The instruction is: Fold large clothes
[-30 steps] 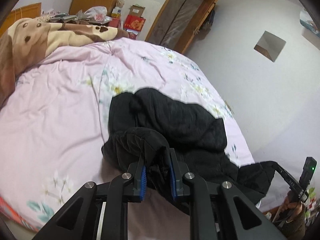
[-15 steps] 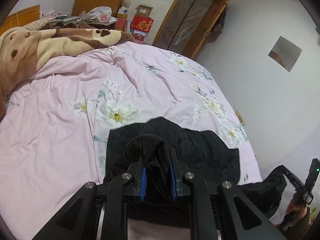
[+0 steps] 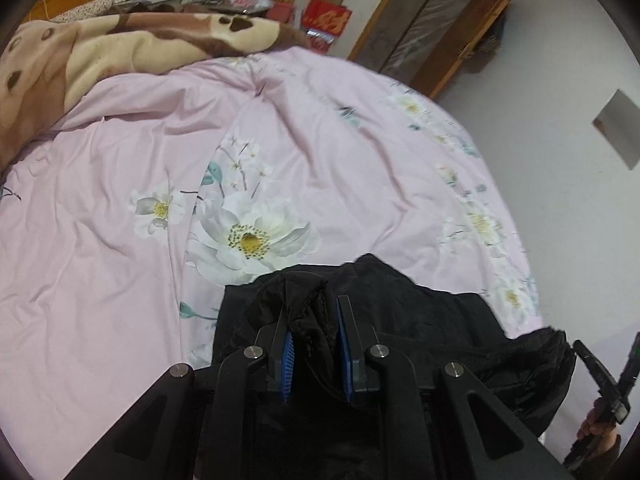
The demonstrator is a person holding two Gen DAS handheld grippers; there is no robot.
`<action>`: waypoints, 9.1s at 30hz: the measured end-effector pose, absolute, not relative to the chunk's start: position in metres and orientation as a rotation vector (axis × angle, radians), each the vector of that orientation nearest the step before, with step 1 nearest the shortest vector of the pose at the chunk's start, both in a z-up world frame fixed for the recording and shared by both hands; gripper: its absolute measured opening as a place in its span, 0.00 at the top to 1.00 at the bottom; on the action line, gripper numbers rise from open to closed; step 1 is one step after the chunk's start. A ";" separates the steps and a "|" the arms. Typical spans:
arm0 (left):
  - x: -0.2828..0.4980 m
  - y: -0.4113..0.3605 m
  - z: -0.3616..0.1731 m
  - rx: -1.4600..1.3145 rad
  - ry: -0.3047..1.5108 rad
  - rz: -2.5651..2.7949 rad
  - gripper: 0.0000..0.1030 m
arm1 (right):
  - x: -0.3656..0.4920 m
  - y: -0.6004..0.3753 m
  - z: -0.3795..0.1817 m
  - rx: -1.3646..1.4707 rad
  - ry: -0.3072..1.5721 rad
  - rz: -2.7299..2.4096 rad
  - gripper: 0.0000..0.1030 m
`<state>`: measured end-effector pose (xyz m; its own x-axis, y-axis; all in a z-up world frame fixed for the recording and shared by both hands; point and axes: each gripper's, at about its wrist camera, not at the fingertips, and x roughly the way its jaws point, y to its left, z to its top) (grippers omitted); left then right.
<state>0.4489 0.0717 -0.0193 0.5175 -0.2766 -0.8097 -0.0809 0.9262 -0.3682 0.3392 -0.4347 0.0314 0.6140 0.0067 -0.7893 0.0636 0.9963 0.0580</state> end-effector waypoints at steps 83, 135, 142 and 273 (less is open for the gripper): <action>0.374 -0.022 -0.042 0.058 0.819 -0.128 0.59 | 0.295 -0.299 -0.027 -0.206 0.868 0.137 0.62; 0.414 -0.040 -0.124 0.066 1.044 -0.109 0.56 | 0.342 -0.382 -0.121 -0.045 1.123 -0.032 0.59; 0.400 -0.036 -0.098 0.149 1.021 -0.134 0.38 | 0.310 -0.392 -0.074 -0.018 1.043 0.035 0.53; 0.312 -0.036 -0.006 -0.300 1.291 -0.261 0.64 | 0.330 -0.352 -0.062 0.117 1.151 0.138 0.67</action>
